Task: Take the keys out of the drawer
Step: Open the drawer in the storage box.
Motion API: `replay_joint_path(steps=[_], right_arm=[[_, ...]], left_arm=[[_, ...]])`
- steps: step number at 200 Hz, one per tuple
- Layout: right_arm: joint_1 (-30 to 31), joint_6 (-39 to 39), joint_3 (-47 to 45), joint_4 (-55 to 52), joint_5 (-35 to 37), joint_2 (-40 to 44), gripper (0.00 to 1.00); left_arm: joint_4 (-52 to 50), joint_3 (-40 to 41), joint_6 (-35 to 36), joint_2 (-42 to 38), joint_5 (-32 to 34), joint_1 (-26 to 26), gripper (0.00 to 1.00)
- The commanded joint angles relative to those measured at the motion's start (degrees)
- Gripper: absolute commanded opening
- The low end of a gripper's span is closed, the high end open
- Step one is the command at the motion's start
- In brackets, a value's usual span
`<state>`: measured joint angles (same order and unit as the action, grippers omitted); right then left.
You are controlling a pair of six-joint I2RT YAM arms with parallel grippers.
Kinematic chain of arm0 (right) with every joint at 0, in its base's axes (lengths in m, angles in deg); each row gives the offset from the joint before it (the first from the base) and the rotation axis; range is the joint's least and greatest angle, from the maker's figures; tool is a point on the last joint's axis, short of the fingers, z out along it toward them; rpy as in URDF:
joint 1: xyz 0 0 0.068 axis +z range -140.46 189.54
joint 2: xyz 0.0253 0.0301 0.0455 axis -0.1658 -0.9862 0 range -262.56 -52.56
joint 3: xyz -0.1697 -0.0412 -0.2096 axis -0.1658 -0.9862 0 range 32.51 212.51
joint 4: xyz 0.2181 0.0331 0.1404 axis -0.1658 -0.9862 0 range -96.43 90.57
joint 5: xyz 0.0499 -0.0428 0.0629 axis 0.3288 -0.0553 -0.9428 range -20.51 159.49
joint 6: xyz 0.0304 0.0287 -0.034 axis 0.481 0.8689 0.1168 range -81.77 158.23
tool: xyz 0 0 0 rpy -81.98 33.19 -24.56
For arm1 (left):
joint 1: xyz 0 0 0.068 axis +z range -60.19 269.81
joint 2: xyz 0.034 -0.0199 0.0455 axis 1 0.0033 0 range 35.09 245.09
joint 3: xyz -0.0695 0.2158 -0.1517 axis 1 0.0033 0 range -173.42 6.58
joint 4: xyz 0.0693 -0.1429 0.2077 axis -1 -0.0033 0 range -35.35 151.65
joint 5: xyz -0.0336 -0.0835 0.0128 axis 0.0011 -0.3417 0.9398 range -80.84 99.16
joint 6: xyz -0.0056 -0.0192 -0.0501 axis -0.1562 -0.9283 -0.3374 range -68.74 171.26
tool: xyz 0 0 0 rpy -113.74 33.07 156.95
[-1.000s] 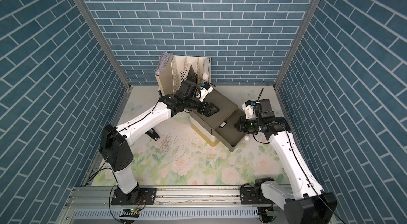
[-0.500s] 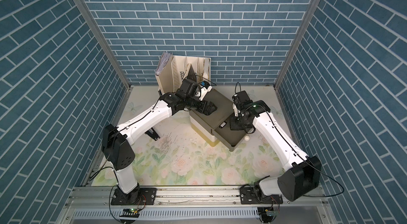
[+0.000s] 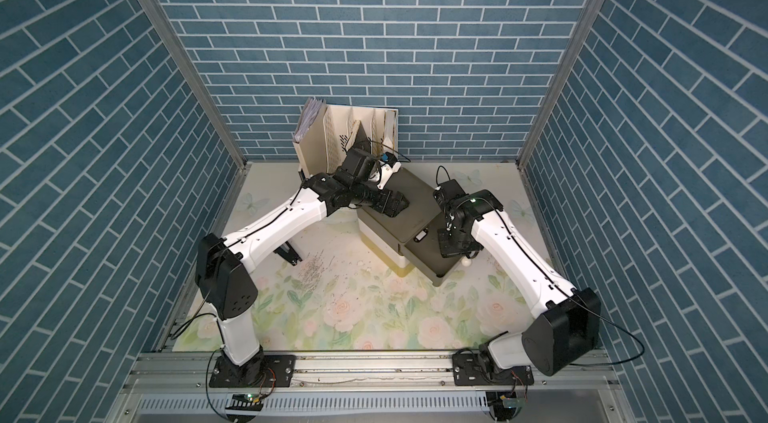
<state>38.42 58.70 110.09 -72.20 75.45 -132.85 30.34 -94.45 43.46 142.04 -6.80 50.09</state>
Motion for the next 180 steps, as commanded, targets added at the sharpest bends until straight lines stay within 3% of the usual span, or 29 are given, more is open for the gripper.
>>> replay_joint_path(steps=[1,180], right_arm=[[0.3,-1.57,-2.47,-3.78,1.26,2.3,0.0],[0.21,-0.25,-9.51,-3.87,-1.36,11.32,0.0]], left_arm=[[-7.1,0.66,-0.03,3.59,1.24,-0.35,0.96],[-8.78,-2.54,-0.03,5.72,1.46,-1.15,0.96]])
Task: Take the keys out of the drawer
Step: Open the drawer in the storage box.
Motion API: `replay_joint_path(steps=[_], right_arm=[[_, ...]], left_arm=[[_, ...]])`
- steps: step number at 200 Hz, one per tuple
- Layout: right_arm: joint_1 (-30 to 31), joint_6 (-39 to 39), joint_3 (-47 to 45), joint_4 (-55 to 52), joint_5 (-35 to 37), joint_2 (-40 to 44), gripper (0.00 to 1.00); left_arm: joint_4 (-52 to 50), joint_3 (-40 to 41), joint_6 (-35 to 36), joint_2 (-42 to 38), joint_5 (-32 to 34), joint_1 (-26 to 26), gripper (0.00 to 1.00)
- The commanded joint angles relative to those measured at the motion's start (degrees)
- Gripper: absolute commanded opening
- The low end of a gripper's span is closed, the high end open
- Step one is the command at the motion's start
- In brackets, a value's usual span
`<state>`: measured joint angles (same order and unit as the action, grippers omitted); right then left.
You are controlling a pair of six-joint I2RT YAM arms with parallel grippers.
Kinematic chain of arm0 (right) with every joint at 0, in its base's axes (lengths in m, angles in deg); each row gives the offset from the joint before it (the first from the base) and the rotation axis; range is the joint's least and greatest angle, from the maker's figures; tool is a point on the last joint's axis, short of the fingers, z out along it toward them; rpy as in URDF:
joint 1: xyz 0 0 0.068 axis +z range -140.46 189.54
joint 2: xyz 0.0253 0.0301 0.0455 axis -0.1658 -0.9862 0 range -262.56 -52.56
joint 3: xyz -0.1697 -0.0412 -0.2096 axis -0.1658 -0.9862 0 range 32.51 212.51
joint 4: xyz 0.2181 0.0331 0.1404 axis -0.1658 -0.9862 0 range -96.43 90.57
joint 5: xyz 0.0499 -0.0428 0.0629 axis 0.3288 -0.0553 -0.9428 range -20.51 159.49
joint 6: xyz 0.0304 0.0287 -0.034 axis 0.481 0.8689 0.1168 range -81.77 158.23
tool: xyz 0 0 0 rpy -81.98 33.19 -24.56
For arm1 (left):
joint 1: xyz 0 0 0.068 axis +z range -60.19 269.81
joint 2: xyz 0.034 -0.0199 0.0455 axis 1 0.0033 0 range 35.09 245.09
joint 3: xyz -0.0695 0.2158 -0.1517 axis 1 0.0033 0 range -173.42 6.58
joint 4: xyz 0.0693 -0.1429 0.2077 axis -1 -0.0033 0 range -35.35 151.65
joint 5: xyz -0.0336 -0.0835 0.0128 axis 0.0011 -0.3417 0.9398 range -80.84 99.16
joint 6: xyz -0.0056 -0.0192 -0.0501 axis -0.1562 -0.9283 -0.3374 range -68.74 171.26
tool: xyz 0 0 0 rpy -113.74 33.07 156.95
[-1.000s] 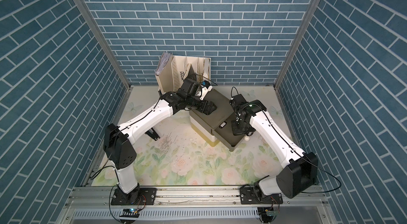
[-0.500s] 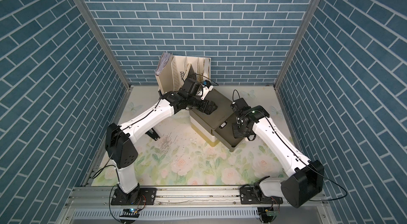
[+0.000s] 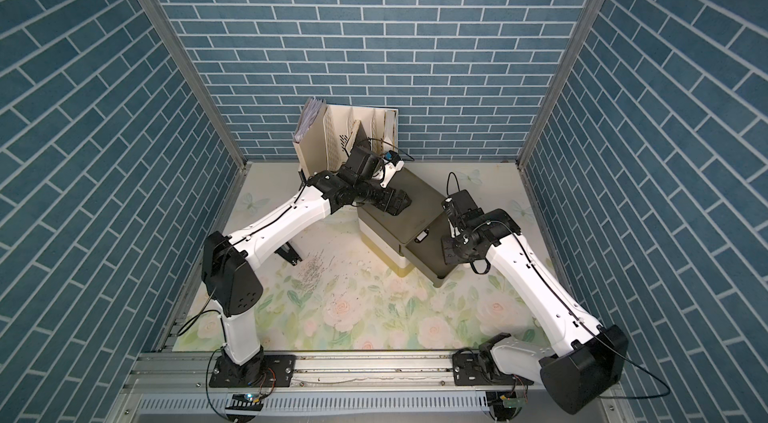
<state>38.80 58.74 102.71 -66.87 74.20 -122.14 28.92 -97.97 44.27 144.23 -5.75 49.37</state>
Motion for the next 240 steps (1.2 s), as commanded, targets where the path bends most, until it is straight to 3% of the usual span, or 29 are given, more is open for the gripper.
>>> replay_joint_path(steps=[1,64,111,240], right_arm=[[-0.16,-0.3,-2.1,-9.2,-0.17,0.6,0.0],[-0.09,-0.63,6.79,-9.03,0.11,-5.24,0.0],[0.45,0.66,7.92,-9.2,0.45,-7.95,0.0],[0.63,4.9,-3.85,-9.3,-1.02,1.61,0.0]], left_arm=[[-7.36,1.0,-0.84,3.53,0.42,-0.42,0.96],[-7.27,1.37,-1.01,3.67,0.61,-0.49,0.96],[-7.47,1.03,-0.45,3.36,0.77,-0.51,0.96],[-7.26,1.27,0.22,3.53,0.73,-0.51,0.96]])
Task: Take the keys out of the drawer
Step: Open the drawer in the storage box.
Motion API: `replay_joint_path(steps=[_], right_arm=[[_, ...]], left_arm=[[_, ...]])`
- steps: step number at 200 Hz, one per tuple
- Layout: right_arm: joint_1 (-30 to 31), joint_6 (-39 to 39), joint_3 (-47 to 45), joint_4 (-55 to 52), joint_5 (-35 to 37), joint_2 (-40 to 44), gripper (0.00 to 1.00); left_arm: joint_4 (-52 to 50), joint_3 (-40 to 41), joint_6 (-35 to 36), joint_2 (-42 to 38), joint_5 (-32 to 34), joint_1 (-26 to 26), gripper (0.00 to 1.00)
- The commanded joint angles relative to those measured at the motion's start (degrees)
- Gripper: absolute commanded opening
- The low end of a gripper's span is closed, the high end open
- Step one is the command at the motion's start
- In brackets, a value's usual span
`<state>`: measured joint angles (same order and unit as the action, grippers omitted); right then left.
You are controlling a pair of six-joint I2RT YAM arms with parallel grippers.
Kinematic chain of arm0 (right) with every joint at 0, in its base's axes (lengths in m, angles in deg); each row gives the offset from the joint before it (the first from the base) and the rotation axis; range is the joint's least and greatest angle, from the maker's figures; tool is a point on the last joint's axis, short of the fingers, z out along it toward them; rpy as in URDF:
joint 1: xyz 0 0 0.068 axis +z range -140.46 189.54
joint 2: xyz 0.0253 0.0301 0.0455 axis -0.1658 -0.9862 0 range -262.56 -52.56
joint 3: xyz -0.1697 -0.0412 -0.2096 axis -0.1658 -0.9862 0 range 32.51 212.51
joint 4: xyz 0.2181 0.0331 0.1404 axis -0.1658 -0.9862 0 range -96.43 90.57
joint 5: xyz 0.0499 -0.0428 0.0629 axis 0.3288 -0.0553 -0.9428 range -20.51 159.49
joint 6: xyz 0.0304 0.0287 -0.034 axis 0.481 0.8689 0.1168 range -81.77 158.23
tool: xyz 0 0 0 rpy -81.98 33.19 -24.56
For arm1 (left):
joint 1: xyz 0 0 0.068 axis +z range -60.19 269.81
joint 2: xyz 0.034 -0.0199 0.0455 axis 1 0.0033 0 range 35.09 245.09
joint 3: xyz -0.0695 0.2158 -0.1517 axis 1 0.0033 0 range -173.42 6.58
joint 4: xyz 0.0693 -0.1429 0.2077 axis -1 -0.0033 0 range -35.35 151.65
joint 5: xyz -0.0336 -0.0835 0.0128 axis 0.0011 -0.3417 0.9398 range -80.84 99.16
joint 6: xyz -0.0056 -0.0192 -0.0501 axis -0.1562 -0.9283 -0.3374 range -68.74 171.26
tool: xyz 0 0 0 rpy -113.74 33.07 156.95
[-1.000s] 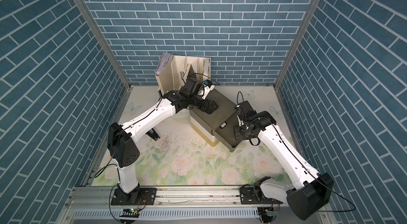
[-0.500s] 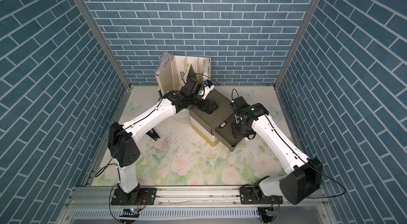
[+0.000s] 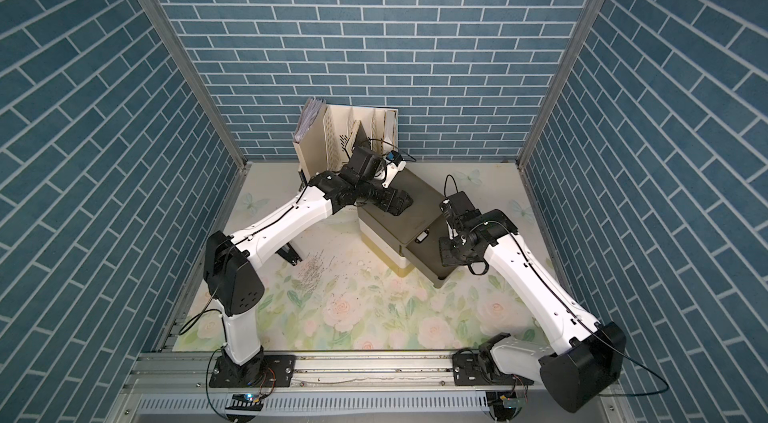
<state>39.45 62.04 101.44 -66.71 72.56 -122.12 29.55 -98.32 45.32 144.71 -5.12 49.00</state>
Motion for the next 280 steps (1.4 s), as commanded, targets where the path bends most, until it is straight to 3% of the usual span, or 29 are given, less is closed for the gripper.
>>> replay_joint_path(steps=[1,61,89,124,249,280], right_arm=[[-0.03,1.59,-2.53,-9.45,0.62,1.65,0.0],[-0.03,1.68,7.48,-8.47,4.39,-0.48,0.0],[-0.04,1.59,9.94,-6.12,0.08,-1.28,0.0],[0.33,0.57,7.89,-7.37,-6.77,-2.24,0.0],[3.09,-0.01,-2.41,-9.53,-9.27,0.96,0.0],[3.14,0.27,0.72,-9.4,-8.45,1.41,0.0]], left_arm=[[-7.89,1.63,-0.83,3.05,0.02,-0.14,0.96],[-6.85,3.41,-1.45,2.98,-0.03,-0.12,0.96],[-6.49,3.73,-1.62,2.96,-0.05,-0.14,0.96],[-6.57,3.47,-1.36,3.04,0.05,-0.12,0.97],[-8.07,1.02,-0.18,3.49,1.99,-0.14,0.97],[-8.95,-0.25,-0.04,4.18,1.88,-0.13,0.97]])
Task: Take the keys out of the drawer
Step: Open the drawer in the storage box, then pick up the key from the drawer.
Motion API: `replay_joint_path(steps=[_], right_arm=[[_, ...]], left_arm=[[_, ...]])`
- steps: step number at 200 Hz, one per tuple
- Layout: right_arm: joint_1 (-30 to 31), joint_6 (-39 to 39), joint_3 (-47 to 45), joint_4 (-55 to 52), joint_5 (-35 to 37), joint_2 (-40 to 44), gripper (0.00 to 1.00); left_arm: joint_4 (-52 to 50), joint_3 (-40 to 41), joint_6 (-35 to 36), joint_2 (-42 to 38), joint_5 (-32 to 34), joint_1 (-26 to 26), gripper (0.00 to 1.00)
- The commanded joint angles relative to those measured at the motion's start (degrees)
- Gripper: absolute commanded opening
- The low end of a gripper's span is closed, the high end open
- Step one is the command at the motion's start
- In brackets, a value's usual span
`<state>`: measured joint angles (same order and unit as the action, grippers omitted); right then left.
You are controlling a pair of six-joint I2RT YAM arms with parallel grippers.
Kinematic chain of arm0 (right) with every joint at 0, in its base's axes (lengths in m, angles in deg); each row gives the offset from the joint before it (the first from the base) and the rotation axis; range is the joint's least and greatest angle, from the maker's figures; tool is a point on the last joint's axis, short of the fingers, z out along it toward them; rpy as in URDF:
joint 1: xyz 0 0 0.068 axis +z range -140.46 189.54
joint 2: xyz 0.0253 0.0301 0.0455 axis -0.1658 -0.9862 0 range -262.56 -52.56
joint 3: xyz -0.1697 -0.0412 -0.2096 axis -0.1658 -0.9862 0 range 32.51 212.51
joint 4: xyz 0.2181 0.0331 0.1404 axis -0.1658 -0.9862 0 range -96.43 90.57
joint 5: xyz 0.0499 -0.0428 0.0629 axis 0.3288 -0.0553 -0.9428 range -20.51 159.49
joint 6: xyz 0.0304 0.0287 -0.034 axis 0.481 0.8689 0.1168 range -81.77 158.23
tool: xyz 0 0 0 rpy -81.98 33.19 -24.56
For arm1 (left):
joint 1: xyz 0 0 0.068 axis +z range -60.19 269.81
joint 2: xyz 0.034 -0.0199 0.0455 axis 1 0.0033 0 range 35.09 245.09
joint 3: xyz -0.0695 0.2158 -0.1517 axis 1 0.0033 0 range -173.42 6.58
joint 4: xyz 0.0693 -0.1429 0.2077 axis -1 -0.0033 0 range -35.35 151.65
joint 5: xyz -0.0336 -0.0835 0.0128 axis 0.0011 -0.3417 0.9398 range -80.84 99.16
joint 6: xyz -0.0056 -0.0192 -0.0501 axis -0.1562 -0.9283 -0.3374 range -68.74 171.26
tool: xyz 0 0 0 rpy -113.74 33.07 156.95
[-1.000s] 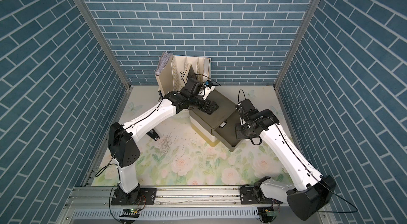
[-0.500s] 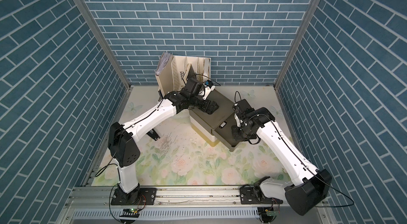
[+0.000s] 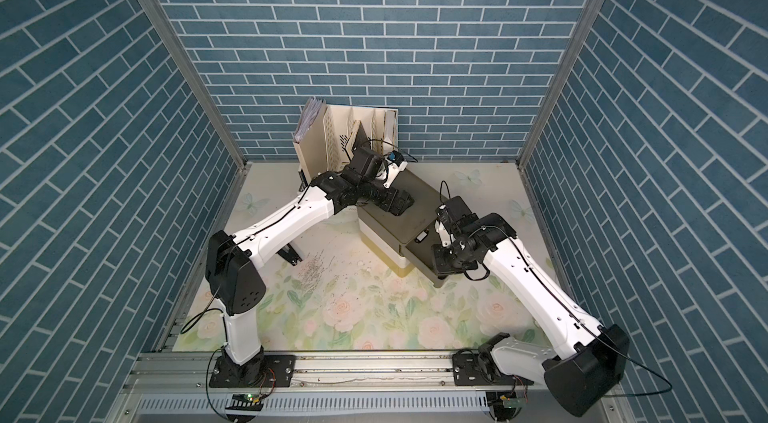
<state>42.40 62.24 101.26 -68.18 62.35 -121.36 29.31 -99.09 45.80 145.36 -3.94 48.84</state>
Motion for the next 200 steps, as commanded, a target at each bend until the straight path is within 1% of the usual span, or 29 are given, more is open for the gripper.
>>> replay_joint_path(steps=[1,10,17,28,53,57,80,108,132,140,146,165,184,200], right_arm=[[0.18,0.12,1.1,-7.91,1.81,0.62,0.0],[0.15,0.62,3.81,-7.65,2.47,0.1,0.0],[0.12,1.21,5.69,-7.04,4.93,-0.1,0.0],[0.16,1.74,7.56,-4.21,5.67,-0.05,0.0],[-0.08,3.64,6.96,6.31,3.19,1.77,0.0],[-0.03,4.16,6.59,7.91,1.2,2.09,0.0],[-0.17,6.33,5.39,15.5,-2.41,3.39,0.0],[-0.54,8.4,6.64,18.67,-3.81,5.39,0.0],[-2.16,9.41,4.71,18.5,-7.25,5.96,0.14],[-2.8,9.94,3.35,18.57,-7.45,6.78,0.15],[-3.55,10.0,2.23,18.44,-7.39,7.47,0.14],[-6.7,9.92,-1.66,17.92,-7.44,9.63,0.0],[-10.41,8.84,-5.71,20.11,-10.77,11.49,0.0],[-12.01,8.23,-6.05,19.52,-10.75,12.21,0.0]], left_arm=[[-8.71,0.53,-0.52,3.53,0.71,0.02,0.97],[-8.5,0.68,-0.61,3.53,0.64,0.04,0.98],[-8.24,0.85,-0.81,3.42,0.45,0.01,0.98],[-7.92,0.92,-1.08,3.54,0.05,0.06,0.97],[-7.75,0.89,-1.55,3.05,0.46,0.01,0.98],[-7.53,1.0,-1.7,2.75,0.68,0.01,0.98],[-5.38,2.9,-2.78,-0.3,0.86,0.77,1.0],[-1.4,6.26,-5.24,-5.39,-0.85,3.07,1.0],[3.04,9.93,-7.68,-10.03,-2.81,4.65,1.0],[3.42,10.45,-7.9,-10.71,-3.28,4.83,1.0],[3.26,10.47,-7.99,-10.95,-3.57,4.76,1.0],[2.8,10.96,-7.92,-11.15,-4.21,4.8,1.0],[4.38,13.15,-8.3,-11.83,-5.09,4.82,1.0],[5.94,14.98,-9.03,-12.35,-6.02,4.76,1.0]])
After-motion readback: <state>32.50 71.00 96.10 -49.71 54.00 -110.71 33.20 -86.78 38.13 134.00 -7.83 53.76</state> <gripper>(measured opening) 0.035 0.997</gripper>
